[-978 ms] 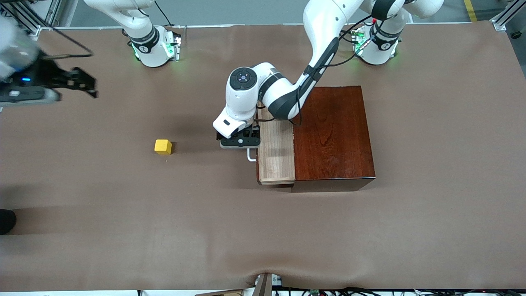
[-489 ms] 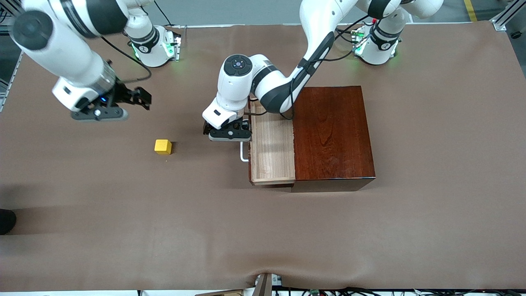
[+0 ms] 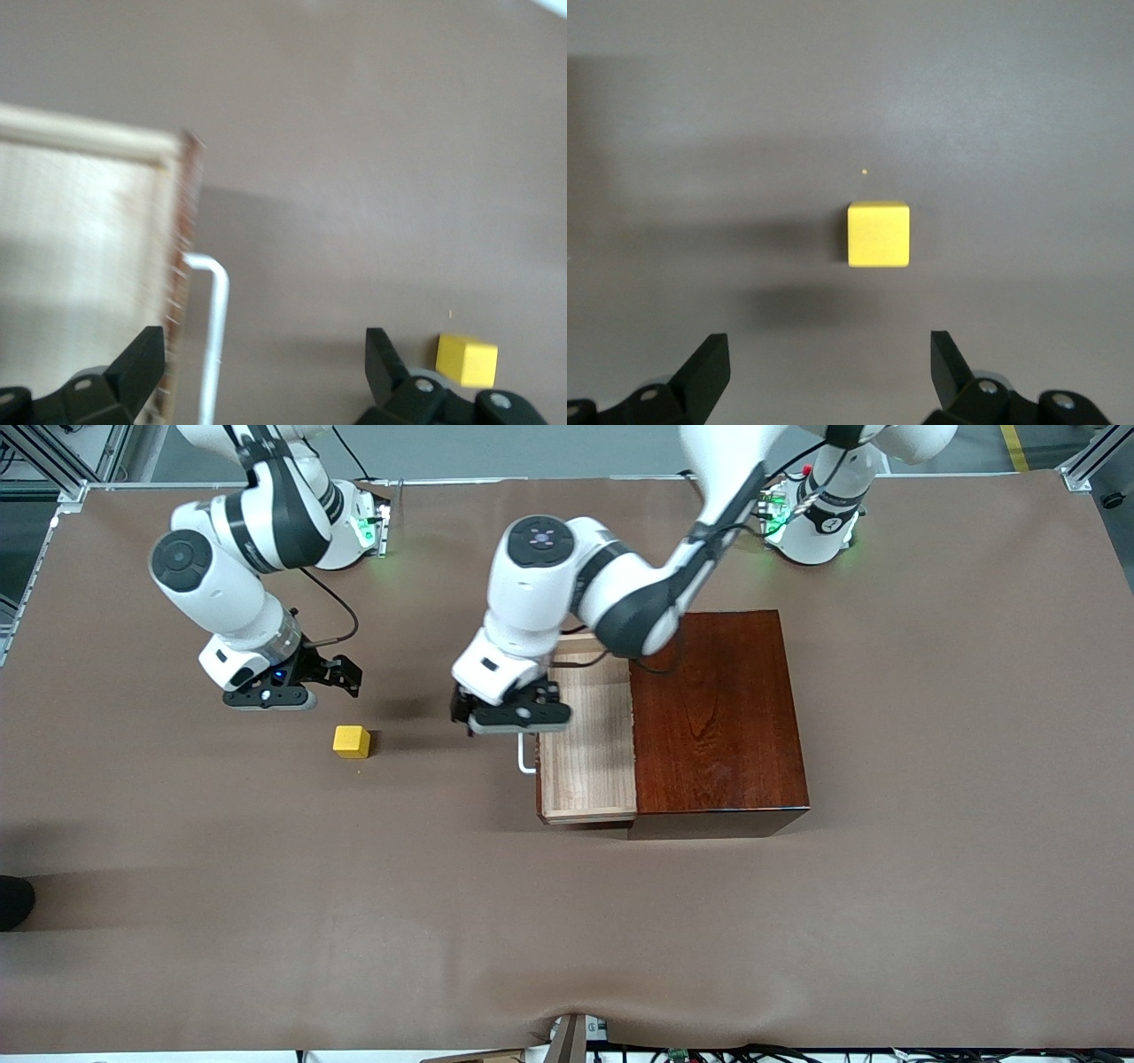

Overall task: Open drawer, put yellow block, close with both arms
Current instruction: 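Reach the right gripper to the yellow cube while the left gripper withdraws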

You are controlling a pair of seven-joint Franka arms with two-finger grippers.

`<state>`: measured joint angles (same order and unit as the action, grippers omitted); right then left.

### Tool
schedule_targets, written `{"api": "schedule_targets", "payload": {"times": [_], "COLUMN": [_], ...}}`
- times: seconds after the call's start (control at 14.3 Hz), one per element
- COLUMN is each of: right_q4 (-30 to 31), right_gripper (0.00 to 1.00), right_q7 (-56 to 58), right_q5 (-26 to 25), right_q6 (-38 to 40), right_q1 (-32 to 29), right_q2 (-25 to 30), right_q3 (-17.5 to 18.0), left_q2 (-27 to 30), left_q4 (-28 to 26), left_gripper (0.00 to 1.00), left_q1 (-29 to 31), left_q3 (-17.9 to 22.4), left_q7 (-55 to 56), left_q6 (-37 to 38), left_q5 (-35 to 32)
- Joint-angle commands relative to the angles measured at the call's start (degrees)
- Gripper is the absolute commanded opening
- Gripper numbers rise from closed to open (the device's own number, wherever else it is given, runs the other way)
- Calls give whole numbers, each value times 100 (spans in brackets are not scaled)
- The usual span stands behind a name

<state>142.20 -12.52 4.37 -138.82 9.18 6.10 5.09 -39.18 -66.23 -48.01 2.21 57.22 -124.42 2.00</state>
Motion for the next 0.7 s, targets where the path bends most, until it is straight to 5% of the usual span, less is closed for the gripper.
{"api": "schedule_targets", "payload": {"times": [0.0, 0.21, 0.63], "right_q4": [317, 238, -412], "right_gripper": [100, 100, 100], "right_q7": [-22, -13, -13], "right_q5": [116, 108, 108], "right_q6": [-943, -1761, -1701], "right_q1": [-74, -162, -365], "right_q2": [-511, -1223, -2104], "right_q3": [19, 10, 1], "left_q2": [603, 876, 1499], "left_q4": [-206, -276, -732], "left_gripper": [100, 100, 100], "left_q1": [642, 1292, 2629], "left_q3": [-27, -27, -36], "left_q7": [-79, -491, -1959], "left_q6": [601, 1339, 2115], "left_q5": [82, 64, 64]}}
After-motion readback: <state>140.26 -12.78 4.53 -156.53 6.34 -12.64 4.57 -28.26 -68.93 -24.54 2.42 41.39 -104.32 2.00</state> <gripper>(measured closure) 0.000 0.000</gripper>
